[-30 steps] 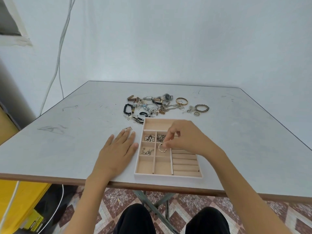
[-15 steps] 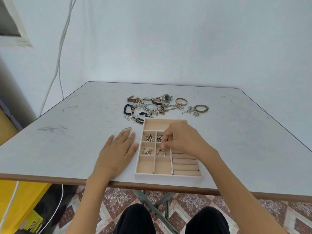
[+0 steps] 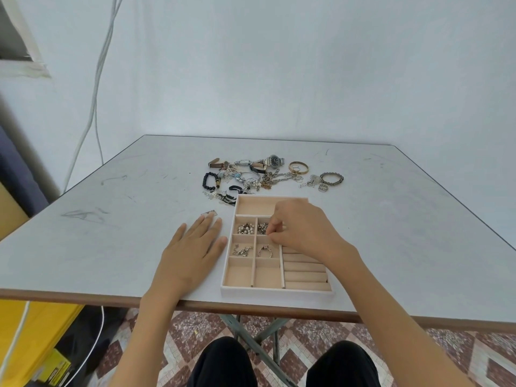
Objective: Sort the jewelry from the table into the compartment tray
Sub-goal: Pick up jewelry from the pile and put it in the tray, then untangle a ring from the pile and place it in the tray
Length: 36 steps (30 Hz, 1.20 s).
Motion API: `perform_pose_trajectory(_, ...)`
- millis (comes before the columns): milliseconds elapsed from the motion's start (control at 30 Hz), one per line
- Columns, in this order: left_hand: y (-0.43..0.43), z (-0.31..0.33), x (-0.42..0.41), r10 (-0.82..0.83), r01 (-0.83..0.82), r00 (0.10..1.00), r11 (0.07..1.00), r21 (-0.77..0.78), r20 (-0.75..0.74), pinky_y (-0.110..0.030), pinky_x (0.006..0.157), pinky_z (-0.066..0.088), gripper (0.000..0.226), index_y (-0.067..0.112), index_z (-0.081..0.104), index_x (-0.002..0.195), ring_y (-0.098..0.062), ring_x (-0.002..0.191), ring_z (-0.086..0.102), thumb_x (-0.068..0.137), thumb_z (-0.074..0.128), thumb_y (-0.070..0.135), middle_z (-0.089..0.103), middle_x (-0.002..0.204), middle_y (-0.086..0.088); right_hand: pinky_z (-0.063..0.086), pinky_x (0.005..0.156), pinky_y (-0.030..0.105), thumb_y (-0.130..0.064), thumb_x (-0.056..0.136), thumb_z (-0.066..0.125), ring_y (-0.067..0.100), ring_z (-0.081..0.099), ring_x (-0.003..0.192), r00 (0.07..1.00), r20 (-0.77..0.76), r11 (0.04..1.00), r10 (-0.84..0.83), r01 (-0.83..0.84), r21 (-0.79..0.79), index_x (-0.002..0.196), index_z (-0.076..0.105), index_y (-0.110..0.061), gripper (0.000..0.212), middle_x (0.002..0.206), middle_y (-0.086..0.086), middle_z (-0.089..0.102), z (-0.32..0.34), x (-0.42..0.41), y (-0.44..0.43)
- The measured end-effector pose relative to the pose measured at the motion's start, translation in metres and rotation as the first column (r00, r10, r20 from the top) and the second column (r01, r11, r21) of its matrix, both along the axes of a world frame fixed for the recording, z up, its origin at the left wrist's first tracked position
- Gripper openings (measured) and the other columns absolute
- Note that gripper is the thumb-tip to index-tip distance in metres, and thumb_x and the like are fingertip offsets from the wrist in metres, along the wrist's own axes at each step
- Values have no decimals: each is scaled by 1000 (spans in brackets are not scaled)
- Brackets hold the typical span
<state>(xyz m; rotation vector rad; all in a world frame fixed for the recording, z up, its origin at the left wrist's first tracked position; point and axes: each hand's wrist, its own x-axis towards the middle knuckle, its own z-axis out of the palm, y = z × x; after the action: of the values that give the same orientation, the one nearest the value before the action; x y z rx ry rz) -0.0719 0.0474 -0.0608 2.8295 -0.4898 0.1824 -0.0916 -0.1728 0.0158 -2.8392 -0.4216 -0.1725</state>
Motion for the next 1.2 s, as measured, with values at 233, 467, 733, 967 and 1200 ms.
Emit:
perform_pose_trajectory(233, 0, 1, -1, -1, 1, 1000, 1000, -7, -8, -30, 118, -2, 91, 28, 12, 152, 1, 144, -5, 73, -12, 66, -1, 158, 15, 41, 65, 26, -21, 81, 63, 11, 57, 90, 1000, 26, 1000, -9, 9, 13, 85, 75, -25, 14, 80, -15, 52, -3, 0, -1)
perform_pose_trajectory(467, 0, 0, 0, 2, -2, 1000, 1000, 10, -10, -28, 117, -3, 91, 30, 10, 152, 1, 144, -5, 73, -13, 68, -2, 158, 16, 42, 64, 26, -23, 81, 65, 10, 55, 88, 1000, 8, 997, -1, 1, 76, 86, 75, -25, 11, 77, -14, 52, -9, 4, -6)
perform_pose_trajectory(733, 1, 0, -1, -11, 11, 1000, 1000, -17, -4, -30, 118, -1, 102, 29, 14, 152, 1, 144, -2, 69, -19, 79, 1, 158, 16, 44, 64, 17, -19, 85, 67, 6, 49, 65, 998, -56, 816, -41, 66, 575, 95, 74, -26, 14, 79, -8, 64, -9, 24, -47)
perform_pose_trajectory(967, 0, 4, -2, 0, 0, 1000, 999, -42, 10, -26, 117, 0, 89, 31, 19, 150, 4, 142, 0, 74, -7, 70, 6, 157, 18, 45, 78, 32, -2, 83, 49, 21, 55, 89, 874, -60, 711, -483, 431, 556, 108, 67, -24, 38, 106, 4, 62, -30, 84, -115)
perform_pose_trajectory(1200, 5, 16, 9, 42, -46, 998, 993, -113, -35, -27, 110, 26, 58, 36, 46, 136, -3, 135, 33, 87, 28, 62, 35, 147, 21, 36, 77, 27, -11, 84, 55, 18, 53, 96, 867, -50, 771, -496, 466, 433, 113, 64, -28, 34, 106, -1, 56, -42, 106, -120)
